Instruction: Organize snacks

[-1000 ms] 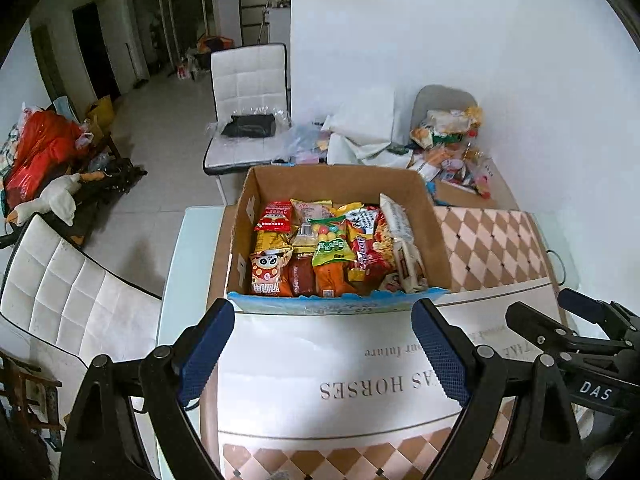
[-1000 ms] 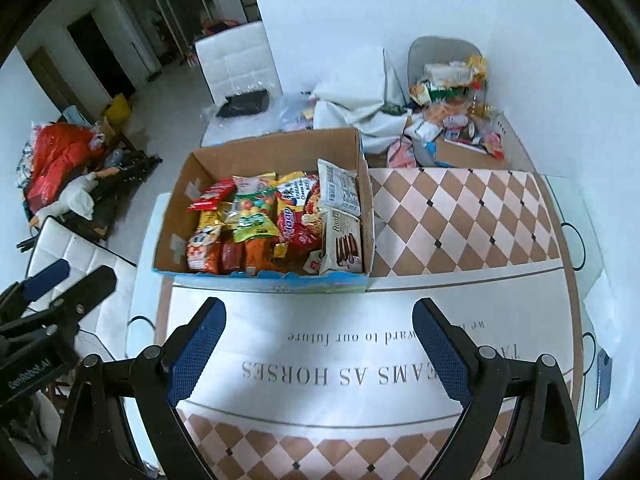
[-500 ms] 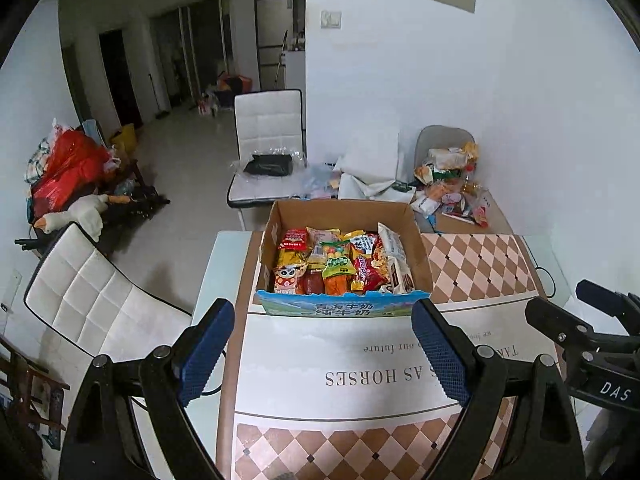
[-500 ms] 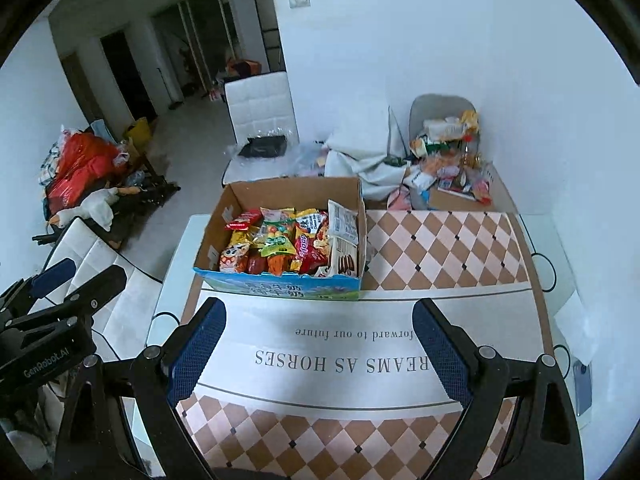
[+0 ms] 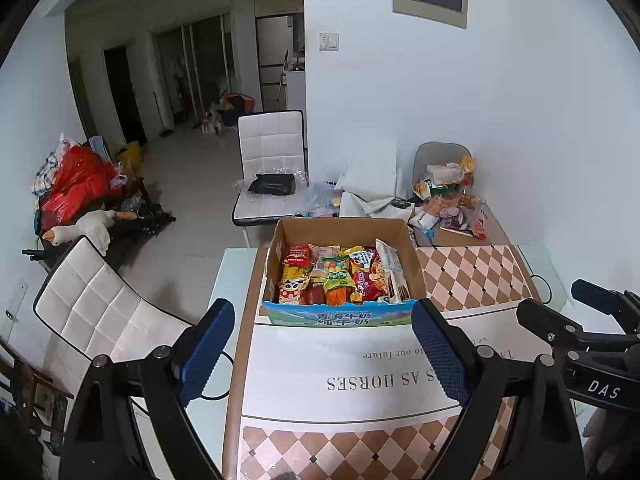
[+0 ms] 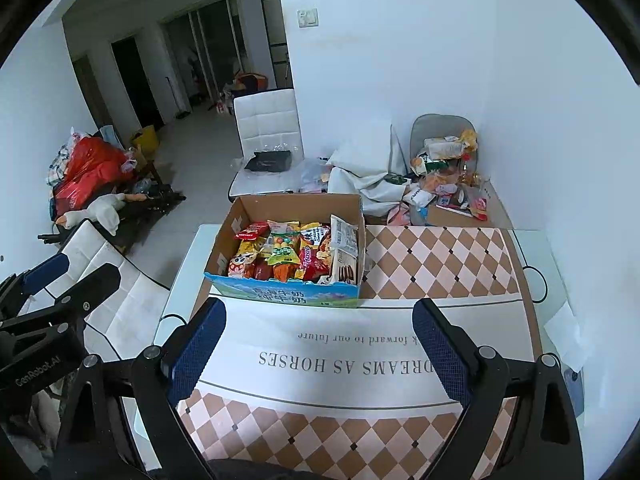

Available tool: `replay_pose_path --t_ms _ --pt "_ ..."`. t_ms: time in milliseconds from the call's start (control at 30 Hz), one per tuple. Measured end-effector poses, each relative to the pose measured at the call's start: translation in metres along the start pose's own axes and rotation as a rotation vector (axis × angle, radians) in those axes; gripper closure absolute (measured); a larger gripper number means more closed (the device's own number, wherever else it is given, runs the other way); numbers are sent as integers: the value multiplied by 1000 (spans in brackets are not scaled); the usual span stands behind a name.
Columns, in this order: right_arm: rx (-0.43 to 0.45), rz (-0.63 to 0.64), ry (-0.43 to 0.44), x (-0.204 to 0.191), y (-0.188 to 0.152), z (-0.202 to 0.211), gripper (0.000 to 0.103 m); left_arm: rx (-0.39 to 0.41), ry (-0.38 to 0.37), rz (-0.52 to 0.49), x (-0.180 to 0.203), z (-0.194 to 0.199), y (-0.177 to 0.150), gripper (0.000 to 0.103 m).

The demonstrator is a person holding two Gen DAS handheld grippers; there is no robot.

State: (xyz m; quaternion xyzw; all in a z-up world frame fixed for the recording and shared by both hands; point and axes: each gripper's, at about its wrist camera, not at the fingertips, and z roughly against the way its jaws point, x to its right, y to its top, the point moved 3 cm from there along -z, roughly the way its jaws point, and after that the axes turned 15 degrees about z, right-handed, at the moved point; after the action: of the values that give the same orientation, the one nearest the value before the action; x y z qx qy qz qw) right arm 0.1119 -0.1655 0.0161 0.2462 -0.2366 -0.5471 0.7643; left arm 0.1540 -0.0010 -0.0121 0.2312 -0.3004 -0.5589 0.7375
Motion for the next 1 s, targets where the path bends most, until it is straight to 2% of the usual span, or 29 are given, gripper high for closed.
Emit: replay_pose_path --t_ms 167,200,233,600,1000 --pt "-3 0 -32 3 2 -6 3 1 18 15 1 -5 1 12" --pt "1 -4 -29 4 3 -8 3 -3 23 20 1 -8 2 3" --pt "2 -9 -28 5 3 -10 2 -8 24 24 1 -12 1 0" --pt "21 -19 -99 6 19 -39 1 -42 68 58 -11 -59 1 0" --pt "12 -22 -120 11 33 -60 1 8 134 62 -20 -70 14 0"
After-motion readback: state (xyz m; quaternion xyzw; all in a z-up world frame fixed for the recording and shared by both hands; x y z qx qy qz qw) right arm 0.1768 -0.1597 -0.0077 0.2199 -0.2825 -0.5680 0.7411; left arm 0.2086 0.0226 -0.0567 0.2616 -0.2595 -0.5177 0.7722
